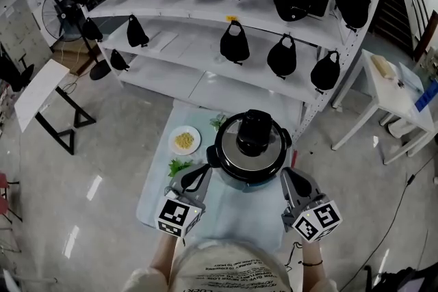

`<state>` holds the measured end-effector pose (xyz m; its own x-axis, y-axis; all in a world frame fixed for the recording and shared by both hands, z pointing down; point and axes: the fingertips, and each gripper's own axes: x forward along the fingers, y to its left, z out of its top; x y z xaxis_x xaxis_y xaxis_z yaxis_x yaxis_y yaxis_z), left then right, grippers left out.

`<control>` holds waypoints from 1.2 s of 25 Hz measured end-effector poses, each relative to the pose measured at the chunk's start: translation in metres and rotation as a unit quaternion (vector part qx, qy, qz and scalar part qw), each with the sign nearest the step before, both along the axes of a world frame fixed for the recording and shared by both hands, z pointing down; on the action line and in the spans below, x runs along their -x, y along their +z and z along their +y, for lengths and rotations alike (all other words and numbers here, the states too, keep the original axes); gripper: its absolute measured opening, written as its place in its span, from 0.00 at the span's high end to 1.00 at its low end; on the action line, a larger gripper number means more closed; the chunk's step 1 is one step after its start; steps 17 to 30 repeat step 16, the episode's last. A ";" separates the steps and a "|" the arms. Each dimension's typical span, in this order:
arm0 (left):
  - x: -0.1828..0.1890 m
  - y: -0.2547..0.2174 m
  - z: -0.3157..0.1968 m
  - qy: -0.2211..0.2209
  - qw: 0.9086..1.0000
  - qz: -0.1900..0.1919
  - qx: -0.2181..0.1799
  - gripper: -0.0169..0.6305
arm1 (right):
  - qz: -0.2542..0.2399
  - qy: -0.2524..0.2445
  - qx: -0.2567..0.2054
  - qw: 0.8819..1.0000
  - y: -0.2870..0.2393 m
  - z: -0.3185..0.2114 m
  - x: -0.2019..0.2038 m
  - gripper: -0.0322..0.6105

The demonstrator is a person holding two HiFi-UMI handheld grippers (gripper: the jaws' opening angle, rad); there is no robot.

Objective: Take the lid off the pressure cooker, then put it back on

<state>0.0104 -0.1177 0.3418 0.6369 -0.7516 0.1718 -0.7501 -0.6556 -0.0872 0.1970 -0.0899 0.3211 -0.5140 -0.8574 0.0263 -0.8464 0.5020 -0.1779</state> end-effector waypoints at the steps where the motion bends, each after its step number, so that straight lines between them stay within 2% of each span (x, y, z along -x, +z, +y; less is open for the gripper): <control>1: 0.000 0.000 -0.001 0.000 1.000 0.000 0.000 0.93 | 0.000 0.001 0.000 1.000 0.000 0.000 -0.001 0.94; 10: -0.006 0.010 0.000 0.003 1.000 -0.011 0.008 0.93 | -0.001 0.006 0.006 1.000 0.008 0.003 -0.007 0.94; 30: -0.009 0.010 0.002 0.004 1.000 -0.011 0.010 0.93 | -0.001 0.007 0.010 1.000 0.010 0.003 -0.008 0.94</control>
